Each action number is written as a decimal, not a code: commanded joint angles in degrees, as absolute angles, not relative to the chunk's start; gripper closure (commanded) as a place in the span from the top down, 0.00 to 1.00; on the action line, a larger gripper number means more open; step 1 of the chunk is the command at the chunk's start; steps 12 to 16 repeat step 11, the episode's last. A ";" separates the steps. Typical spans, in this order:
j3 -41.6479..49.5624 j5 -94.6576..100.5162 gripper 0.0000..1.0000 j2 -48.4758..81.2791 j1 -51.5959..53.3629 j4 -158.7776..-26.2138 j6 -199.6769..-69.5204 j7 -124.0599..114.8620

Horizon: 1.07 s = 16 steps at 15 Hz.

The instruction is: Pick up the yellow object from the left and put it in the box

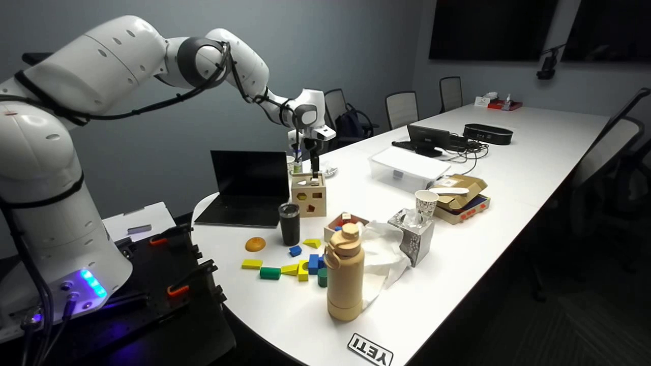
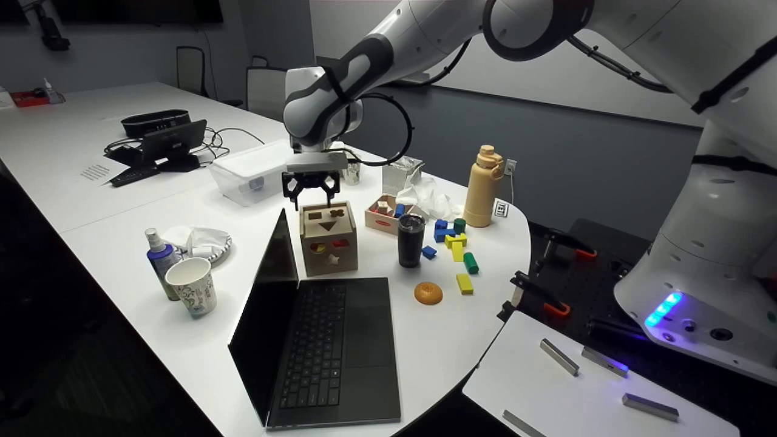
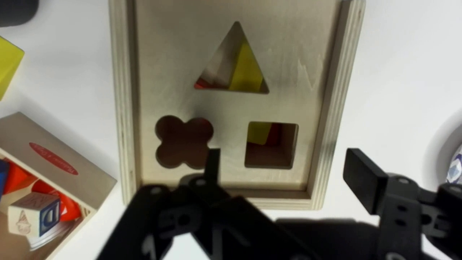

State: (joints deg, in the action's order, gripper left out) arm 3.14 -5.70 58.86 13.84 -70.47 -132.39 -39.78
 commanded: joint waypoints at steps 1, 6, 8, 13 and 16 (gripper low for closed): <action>3.70 -4.53 1.00 55.74 14.59 -71.55 -128.49 -40.79; 2.60 -4.63 1.00 52.03 14.32 -75.24 -127.10 -37.88; 2.33 -4.68 1.00 50.58 14.24 -77.29 -127.63 -37.16; 1.48 -4.98 1.00 49.78 13.85 -79.11 -127.98 -34.59; 1.48 -4.98 1.00 49.78 13.85 -79.11 -127.98 -34.59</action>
